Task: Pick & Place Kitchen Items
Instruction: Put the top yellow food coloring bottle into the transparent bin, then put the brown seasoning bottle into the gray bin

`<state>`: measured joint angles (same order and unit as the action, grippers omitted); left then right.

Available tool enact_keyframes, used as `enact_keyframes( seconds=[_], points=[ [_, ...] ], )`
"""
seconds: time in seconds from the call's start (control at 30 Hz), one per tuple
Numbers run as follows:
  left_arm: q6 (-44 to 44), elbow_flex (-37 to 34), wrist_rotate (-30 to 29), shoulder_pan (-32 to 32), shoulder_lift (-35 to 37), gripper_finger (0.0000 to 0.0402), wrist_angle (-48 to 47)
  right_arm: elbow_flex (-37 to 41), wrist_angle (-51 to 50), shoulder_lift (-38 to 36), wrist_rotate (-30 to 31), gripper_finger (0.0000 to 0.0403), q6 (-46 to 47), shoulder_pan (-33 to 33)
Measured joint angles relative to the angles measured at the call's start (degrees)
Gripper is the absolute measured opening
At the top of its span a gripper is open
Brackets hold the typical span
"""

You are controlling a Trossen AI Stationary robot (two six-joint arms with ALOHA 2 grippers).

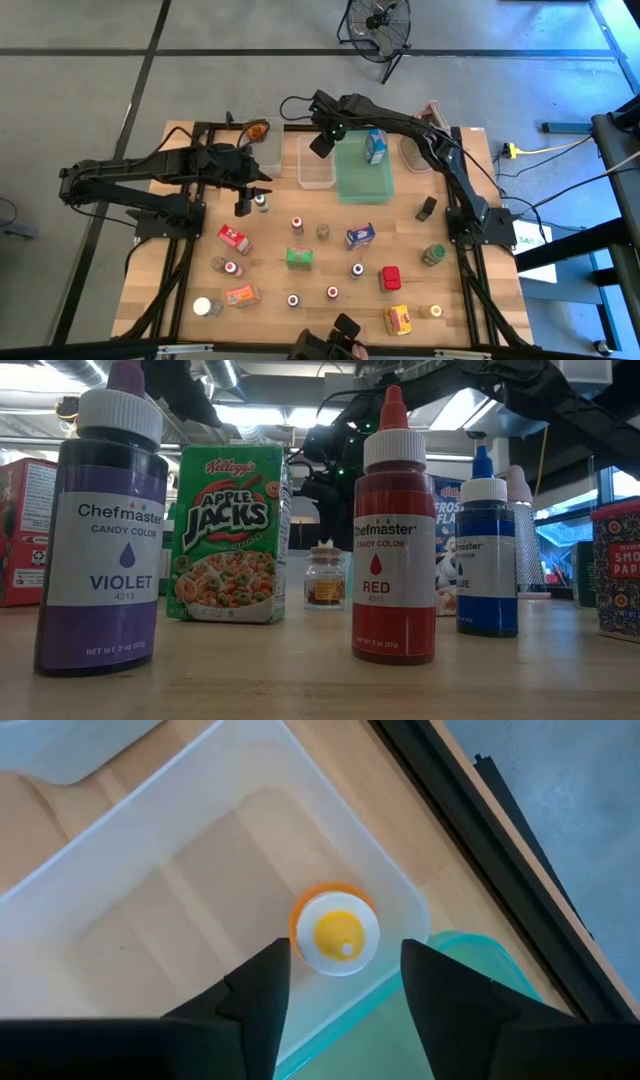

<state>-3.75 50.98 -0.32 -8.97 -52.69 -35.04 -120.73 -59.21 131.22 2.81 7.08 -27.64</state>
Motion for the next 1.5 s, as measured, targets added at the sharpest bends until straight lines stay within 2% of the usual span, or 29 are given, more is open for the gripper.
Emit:
enact_keyframes(
  seconds=[0.17,0.47,0.6,0.77,0.97,1.2,1.37,1.5],
  points=[
    [0.5,0.0,0.0,0.0,0.0,0.0143,0.0,-2.0,-2.6,-0.2,0.4,0.0194,1.5,0.0],
    [1.7,0.0,0.0,0.0,0.0,0.0143,0.0,-13.9,-16.5,-0.5,3.2,0.0195,1.7,0.7],
    [3.5,0.5,0.0,0.0,0.1,0.0143,-1.0,-13.6,-19.9,-2.5,2.4,0.0195,1.7,2.1],
    [4.0,4.9,-0.1,0.0,1.2,0.0143,-7.0,-14.1,-25.5,-4.8,2.0,0.0195,1.9,4.5],
    [6.9,5.8,0.4,0.8,4.3,0.0143,-8.9,-14.0,-31.2,-5.7,1.0,0.0195,4.5,9.3],
    [11.3,5.8,0.2,1.9,7.5,0.0143,-12.4,-14.0,-30.8,-5.7,-3.4,0.0195,4.7,16.6],
    [13.7,5.8,0.1,1.9,9.7,0.0143,-12.4,-14.0,-30.8,-5.7,-3.5,0.0195,6.2,21.7],
    [13.7,5.8,2.9,1.9,11.2,0.0143,-12.4,-14.0,-30.8,-5.7,-3.6,0.0195,7.0,26.0]
  ],
)
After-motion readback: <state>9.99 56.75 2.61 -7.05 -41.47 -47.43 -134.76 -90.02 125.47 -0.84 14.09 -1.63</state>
